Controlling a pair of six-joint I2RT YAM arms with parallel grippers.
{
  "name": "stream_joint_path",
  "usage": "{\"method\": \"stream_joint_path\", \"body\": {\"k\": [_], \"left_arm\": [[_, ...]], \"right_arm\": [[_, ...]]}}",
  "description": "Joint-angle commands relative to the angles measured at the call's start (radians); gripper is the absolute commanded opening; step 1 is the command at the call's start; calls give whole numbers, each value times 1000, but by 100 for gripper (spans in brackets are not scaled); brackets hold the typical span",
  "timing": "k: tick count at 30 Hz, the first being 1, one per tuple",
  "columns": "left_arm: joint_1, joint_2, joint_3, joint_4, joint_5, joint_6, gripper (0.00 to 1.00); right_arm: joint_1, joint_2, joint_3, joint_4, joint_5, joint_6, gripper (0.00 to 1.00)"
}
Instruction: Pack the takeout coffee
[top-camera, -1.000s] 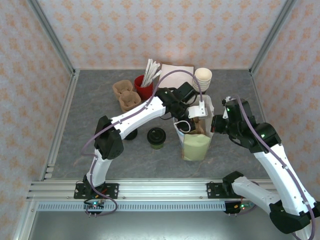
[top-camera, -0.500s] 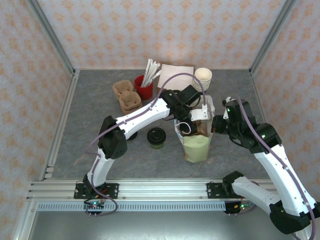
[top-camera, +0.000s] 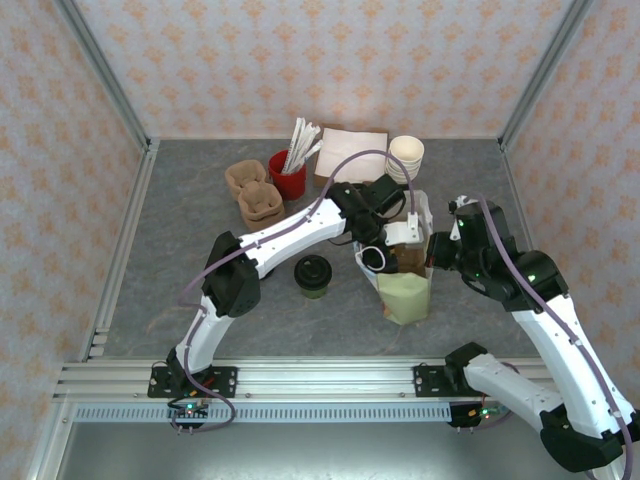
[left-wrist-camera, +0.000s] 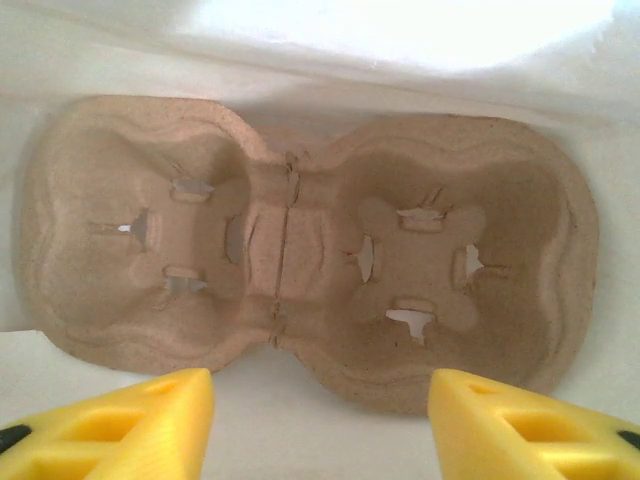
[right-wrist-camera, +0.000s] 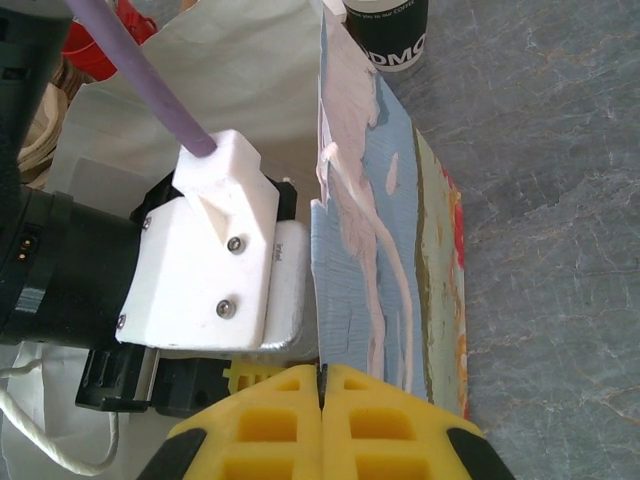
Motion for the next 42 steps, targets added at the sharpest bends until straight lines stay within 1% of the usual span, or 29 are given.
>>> {"method": "stream_joint_path", "body": {"k": [1, 4, 8, 13, 18, 21, 25, 26, 27, 29, 30, 31, 33, 36, 40, 42], "left_arm": [[-6, -56, 37, -17, -14, -19, 64], [-5, -91, 47, -20, -9, -29, 70], [3, -134, 79, -42, -15, -46, 74], [12, -190, 102, -58, 2, -73, 76], [14, -220, 140, -69, 12, -114, 77], [19, -234, 189, -70, -3, -167, 76], [39, -265, 232, -40, -32, -274, 75], [43, -306, 237, -30, -48, -303, 75], [49, -322, 237, -25, -64, -323, 75], [55, -364, 232, -21, -112, -363, 74], [57, -389, 222, -18, -129, -381, 75], [58, -418, 202, -11, -148, -398, 74], [60, -479, 146, 8, -187, -429, 75], [65, -583, 28, 45, -250, -479, 75], [86, -738, -147, 76, -316, -550, 75], [100, -822, -242, 104, -346, -585, 76]], "right_arm": [[-6, -14, 5, -27, 38, -20, 0], [-5, -17, 6, -28, 40, -14, 0], [-5, -18, 7, -24, 39, -6, 0], [-5, -18, 4, -9, 32, 14, 0], [-5, -12, -1, 20, 19, 43, 0], [-6, -8, -11, 45, 11, 70, 0], [-5, -6, -15, 77, -10, 110, 0], [-6, -6, -11, 76, -1, 122, 0], [-6, -5, -6, 72, 7, 129, 5], [-5, 3, 12, 53, 39, 143, 24], [-5, 6, 20, 44, 49, 145, 32], [-8, 10, 31, 34, 57, 148, 38], [-8, 16, 54, 18, 68, 143, 47], [-7, 39, 103, -20, 102, 123, 54], [-23, 94, 192, -70, 133, 75, 61], [-40, 126, 225, -74, 136, 44, 63]]}}
